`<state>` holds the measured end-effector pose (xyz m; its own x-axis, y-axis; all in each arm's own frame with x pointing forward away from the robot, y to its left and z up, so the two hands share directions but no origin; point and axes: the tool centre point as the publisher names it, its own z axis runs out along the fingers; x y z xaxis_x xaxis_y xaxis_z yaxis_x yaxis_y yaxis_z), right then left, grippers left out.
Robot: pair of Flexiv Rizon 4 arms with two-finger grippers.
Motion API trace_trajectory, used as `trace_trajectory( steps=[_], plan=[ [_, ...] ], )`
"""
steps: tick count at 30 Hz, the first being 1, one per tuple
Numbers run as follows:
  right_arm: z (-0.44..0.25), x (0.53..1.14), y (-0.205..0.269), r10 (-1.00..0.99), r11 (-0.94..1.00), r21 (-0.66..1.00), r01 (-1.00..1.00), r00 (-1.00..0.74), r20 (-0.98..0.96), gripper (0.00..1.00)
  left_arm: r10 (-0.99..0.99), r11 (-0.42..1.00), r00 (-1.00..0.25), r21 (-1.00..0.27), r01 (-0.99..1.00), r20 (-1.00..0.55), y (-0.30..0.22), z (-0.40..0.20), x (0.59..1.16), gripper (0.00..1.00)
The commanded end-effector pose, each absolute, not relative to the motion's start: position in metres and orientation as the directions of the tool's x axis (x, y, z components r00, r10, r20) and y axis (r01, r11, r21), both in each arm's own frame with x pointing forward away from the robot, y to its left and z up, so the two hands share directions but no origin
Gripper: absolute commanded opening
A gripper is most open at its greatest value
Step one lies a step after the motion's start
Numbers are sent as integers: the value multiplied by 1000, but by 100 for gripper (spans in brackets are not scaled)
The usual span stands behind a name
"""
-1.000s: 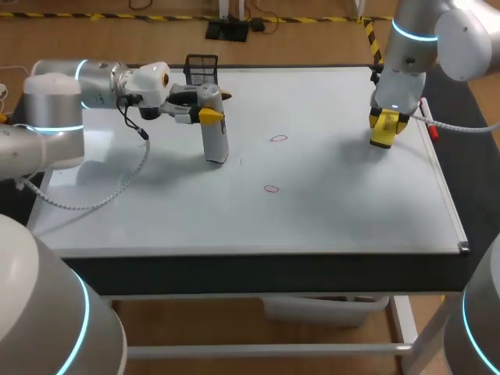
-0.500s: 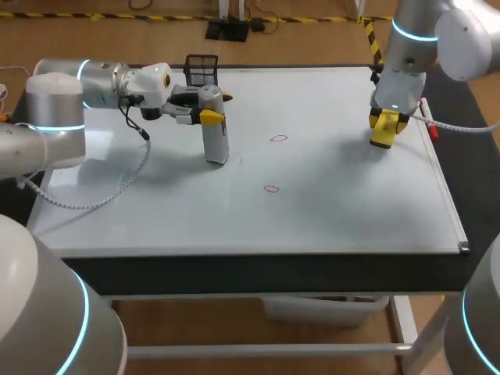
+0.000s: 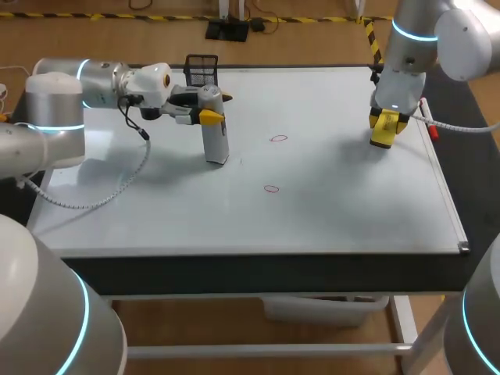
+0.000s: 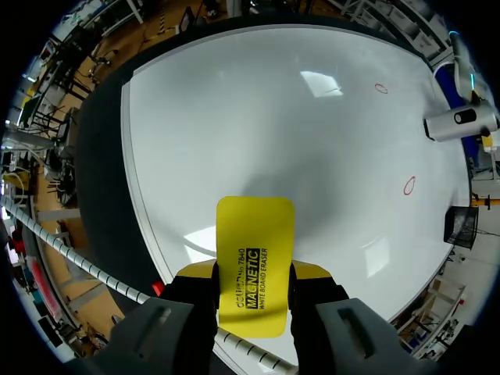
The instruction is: Pick up the inspection probe, press it on each red-marked spot on the whiteboard one by one, put down the probe, pick up the eraser, and wipe off all the red marks.
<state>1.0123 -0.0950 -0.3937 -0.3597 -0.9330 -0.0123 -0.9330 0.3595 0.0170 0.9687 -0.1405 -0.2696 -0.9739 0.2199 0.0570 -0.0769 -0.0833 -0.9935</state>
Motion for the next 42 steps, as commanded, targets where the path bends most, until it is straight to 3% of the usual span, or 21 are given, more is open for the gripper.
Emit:
trace_trajectory(
  steps=[1, 17, 42],
  plan=[
    [-393, 1012, -96, -934, 358, 15, -934, -358, -9, 0, 220, -84, -974, -994, -76, 56, -139, -269, 969, 0],
    [-393, 1012, -96, -934, 358, 15, -934, -358, -9, 0, 147, -73, -987, -995, -68, 57, -119, -246, 976, 0],
    [-393, 1012, -96, -934, 358, 15, -934, -358, -9, 0, -168, -32, -986, -999, -2, 7, 33, -227, 1056, 0]
  ],
)
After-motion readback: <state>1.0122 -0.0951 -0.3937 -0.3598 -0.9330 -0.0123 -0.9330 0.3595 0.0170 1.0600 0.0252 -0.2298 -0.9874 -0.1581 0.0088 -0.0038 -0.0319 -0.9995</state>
